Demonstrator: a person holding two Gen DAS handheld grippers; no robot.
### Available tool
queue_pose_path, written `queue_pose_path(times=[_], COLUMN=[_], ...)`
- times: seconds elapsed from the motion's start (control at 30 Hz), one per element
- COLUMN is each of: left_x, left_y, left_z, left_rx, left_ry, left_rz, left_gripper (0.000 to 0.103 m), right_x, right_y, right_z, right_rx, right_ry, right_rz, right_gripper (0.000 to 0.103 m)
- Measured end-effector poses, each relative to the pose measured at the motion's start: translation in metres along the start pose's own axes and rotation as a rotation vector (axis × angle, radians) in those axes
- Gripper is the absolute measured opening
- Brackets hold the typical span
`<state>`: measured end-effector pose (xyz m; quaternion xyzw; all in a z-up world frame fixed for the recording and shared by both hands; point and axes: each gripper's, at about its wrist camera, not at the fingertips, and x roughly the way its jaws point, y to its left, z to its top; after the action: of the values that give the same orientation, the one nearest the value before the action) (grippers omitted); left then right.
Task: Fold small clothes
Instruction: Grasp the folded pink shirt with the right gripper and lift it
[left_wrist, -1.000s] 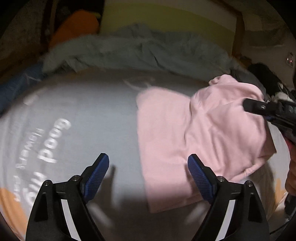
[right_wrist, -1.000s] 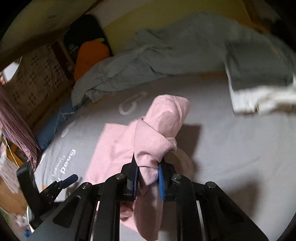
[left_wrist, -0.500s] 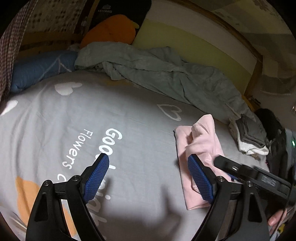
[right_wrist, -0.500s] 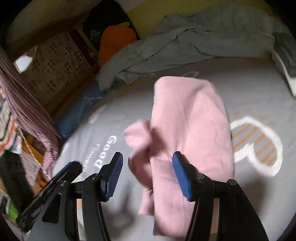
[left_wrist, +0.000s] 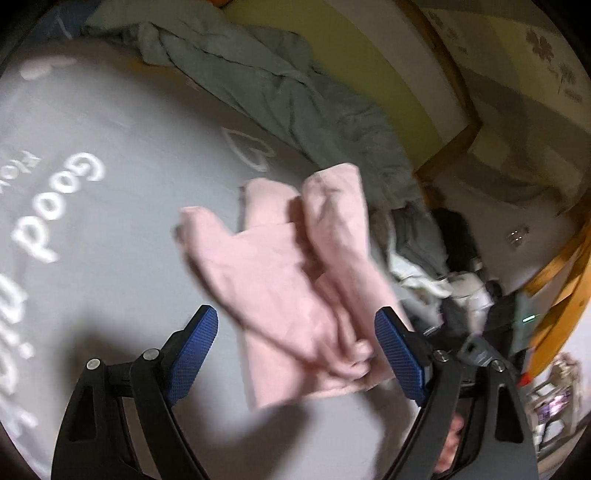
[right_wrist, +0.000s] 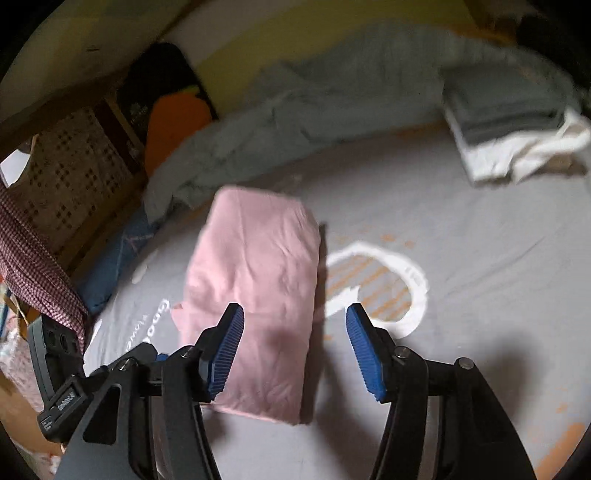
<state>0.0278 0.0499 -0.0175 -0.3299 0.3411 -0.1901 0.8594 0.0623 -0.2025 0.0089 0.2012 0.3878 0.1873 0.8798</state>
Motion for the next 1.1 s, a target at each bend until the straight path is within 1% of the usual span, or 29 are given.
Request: queue_pose_path(times=[0.07,0.1,0.13,0.17,0.2,0.23,0.3,0.4,0.43,0.47,0.5,0.53,0.57,0.6,0.63,0.67,0.7,0.77,0.83,0.9,1.0,1.1], left_x=[0.013,0.023,0.031,0.039,0.044,0.046,0.051,0.065,0.069,0.071,0.072,0.068,0.066,0.064,0.061,0.058,0.053,0.045,0.038,0.037,0.047,0.069], left_y=[-0.001,0.000,0.003,0.006,0.008,0.010,0.006,-0.002,-0.005,-0.007,-0.009,-0.007,-0.006,-0.006,-0.006,-0.007,-0.011,-0.020,-0.038,-0.066,-0.125,-0.178], left_z=[0.011,0.015,0.016,0.017,0.018,0.019,0.023,0.029,0.030,0.030,0.029,0.027,0.027,0.027,0.027,0.027,0.026,0.027,0.032,0.040,0.057,0.075], left_rx=[-0.008,-0.017,-0.035,-0.054,-0.067,-0.069,-0.057,-0.032,-0.007,0.017,0.056,0.071,0.076,0.076,0.078,0.086,0.104,0.137,0.169,0.227,0.355,0.420], left_ry=[0.028,0.054,0.073,0.086,0.091,0.080,0.075,0.115,0.121,0.118,0.120,0.118,0.113,0.108,0.104,0.098,0.083,0.056,0.030,0.016,-0.007,-0.030], left_rz=[-0.055,-0.066,-0.059,-0.057,-0.057,-0.050,-0.053,-0.038,-0.012,0.021,0.041,0.031,0.018,0.007,0.000,-0.008,-0.013,-0.031,-0.062,-0.086,-0.128,-0.190], left_gripper=[0.090,0.090,0.090,0.090,0.090,0.091,0.093,0.093,0.082,0.060,0.054,0.040,0.033,0.032,0.029,0.028,0.028,0.027,0.027,0.027,0.027,0.027], right_x=[0.017,0.023,0.027,0.035,0.040,0.042,0.046,0.052,0.053,0.053,0.054,0.052,0.051,0.048,0.044,0.038,0.034,0.021,0.002,-0.019,-0.057,-0.095], right_y=[-0.009,-0.014,-0.015,-0.018,-0.018,-0.016,-0.007,0.005,0.006,0.010,0.014,0.015,0.017,0.016,0.016,0.017,0.022,0.033,0.041,0.046,0.040,0.023], right_z=[-0.004,-0.007,-0.009,-0.014,-0.017,-0.019,-0.021,-0.025,-0.027,-0.029,-0.031,-0.033,-0.034,-0.035,-0.037,-0.039,-0.040,-0.039,-0.034,-0.022,0.007,0.039], right_rx=[0.070,0.102,0.120,0.140,0.138,0.115,0.029,-0.040,-0.056,-0.075,-0.101,-0.113,-0.117,-0.116,-0.116,-0.135,-0.162,-0.215,-0.260,-0.281,-0.295,-0.321], right_ry=[0.057,0.073,0.083,0.104,0.112,0.109,0.104,0.111,0.112,0.107,0.101,0.098,0.085,0.073,0.050,0.027,0.011,-0.032,-0.077,-0.120,-0.196,-0.285], right_rz=[0.121,0.157,0.177,0.194,0.198,0.193,0.160,0.148,0.143,0.134,0.125,0.117,0.108,0.111,0.116,0.112,0.099,0.062,0.030,0.008,-0.041,-0.098], right_gripper=[0.060,0.063,0.065,0.069,0.069,0.069,0.069,0.069,0.069,0.069,0.069,0.069,0.065,0.056,0.052,0.043,0.039,0.037,0.037,0.037,0.037,0.038])
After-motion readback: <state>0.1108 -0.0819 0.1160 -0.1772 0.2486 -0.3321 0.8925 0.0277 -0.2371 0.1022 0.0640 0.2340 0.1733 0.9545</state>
